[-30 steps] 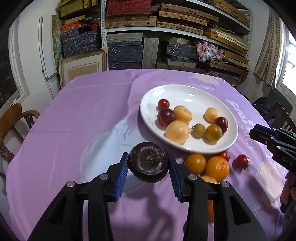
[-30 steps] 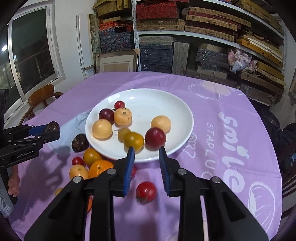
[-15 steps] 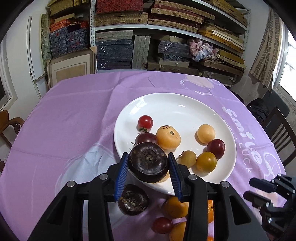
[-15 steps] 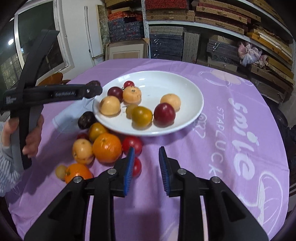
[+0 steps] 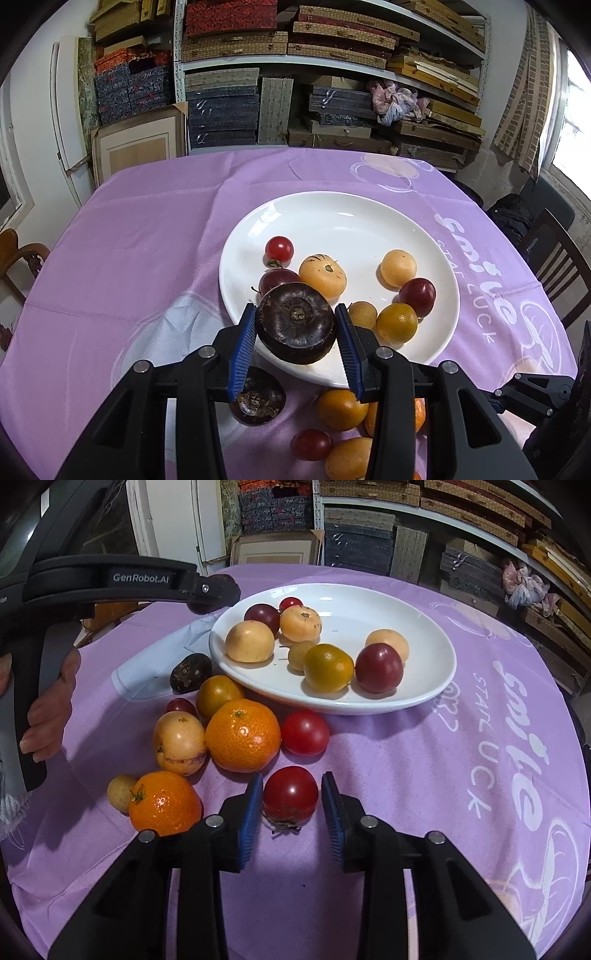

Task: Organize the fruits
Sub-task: 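Carry the dark purple fruit and tomato over the white plate and open both tools, then lift both open tools away from the white plate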

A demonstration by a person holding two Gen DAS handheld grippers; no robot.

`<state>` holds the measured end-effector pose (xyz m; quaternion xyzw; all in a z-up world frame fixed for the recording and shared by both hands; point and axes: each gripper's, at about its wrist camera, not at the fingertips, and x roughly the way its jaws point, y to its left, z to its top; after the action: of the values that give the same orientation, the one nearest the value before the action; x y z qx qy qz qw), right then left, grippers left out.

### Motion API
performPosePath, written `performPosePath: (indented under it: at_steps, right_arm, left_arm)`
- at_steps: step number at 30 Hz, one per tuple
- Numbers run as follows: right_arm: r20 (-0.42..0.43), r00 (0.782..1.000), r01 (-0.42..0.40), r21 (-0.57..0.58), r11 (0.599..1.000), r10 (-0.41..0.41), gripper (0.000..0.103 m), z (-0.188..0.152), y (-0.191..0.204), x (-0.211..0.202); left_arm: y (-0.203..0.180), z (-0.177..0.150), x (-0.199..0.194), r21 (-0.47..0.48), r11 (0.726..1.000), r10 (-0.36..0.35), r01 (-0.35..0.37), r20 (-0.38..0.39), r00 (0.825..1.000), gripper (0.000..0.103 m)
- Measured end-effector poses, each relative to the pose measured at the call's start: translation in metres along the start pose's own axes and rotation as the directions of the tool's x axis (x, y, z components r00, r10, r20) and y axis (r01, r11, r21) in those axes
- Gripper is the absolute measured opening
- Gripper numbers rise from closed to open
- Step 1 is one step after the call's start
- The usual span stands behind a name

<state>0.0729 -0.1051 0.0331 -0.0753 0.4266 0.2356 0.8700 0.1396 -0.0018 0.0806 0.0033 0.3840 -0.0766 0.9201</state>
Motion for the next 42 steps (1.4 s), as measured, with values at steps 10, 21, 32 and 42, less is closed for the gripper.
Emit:
performPosePath:
  at_steps: [10, 21, 32, 42]
  right_arm:
    - [0.034, 0.999, 0.006, 0.04, 0.999, -0.007, 0.03, 0.001, -0.012, -0.01]
    - [0.134, 0.979, 0.138, 0.136, 0.981, -0.156, 0.03, 0.118, -0.068, 0.018]
    - [0.115, 0.98, 0.139, 0.174, 0.975, -0.161, 0.04, 0.14, -0.09, 0.059]
    - [0.336, 0.922, 0.133, 0.189, 0.973, -0.191, 0.093, 0.068, -0.059, -0.071]
  left_arm:
    - [-0.002, 0.001, -0.001, 0.023, 1.0, 0.016, -0.016, 0.001, 1.0, 0.043]
    - [-0.025, 0.057, 0.042, 0.066, 0.997, 0.05, -0.051, 0.016, 0.999, 0.043]
    - [-0.02, 0.071, 0.085, 0.024, 0.999, 0.036, -0.036, -0.03, 0.999, 0.047]
    - [0.023, 0.036, -0.007, -0.04, 0.997, 0.07, -0.068, 0.039, 0.997, 0.063]
